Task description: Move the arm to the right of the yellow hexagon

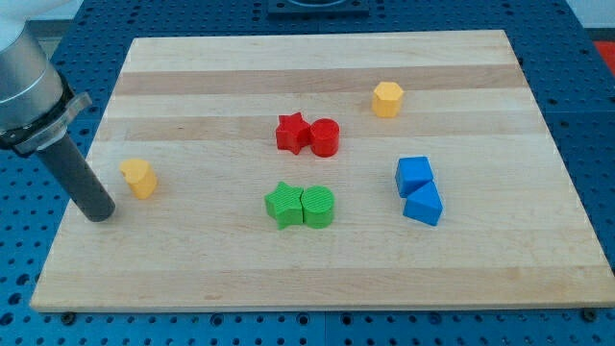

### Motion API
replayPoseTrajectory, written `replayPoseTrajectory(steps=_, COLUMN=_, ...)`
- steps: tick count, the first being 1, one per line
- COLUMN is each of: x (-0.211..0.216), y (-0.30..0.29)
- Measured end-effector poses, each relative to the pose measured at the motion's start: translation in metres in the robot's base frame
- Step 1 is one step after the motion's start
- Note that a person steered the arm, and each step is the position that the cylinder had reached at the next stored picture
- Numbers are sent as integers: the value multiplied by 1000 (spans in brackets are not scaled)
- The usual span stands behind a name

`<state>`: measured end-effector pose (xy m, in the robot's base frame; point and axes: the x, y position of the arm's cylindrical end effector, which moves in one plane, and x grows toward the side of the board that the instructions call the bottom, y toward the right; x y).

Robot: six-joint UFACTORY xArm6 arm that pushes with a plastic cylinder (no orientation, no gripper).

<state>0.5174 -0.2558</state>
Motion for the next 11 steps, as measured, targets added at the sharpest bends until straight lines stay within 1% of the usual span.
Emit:
replayPoseTrajectory(steps=1, x=-24, y=-15)
replayPoseTrajectory(steps=2, x=-72, y=-41)
replayPoseTrajectory(steps=3, x=-106, y=-38)
replayPoseTrajectory(steps=4, x=-103, y=38)
replayPoseTrajectory(steps=6, x=-99, y=44)
replayPoseTrajectory(steps=7, x=-78, y=37)
replayPoseTrajectory(steps=8, x=-13, y=37)
replayPoseTrajectory(steps=9, x=1, y=37)
replayPoseTrajectory(steps=10, x=-1, y=37)
replayPoseTrajectory(steps=11, x=-70, y=51)
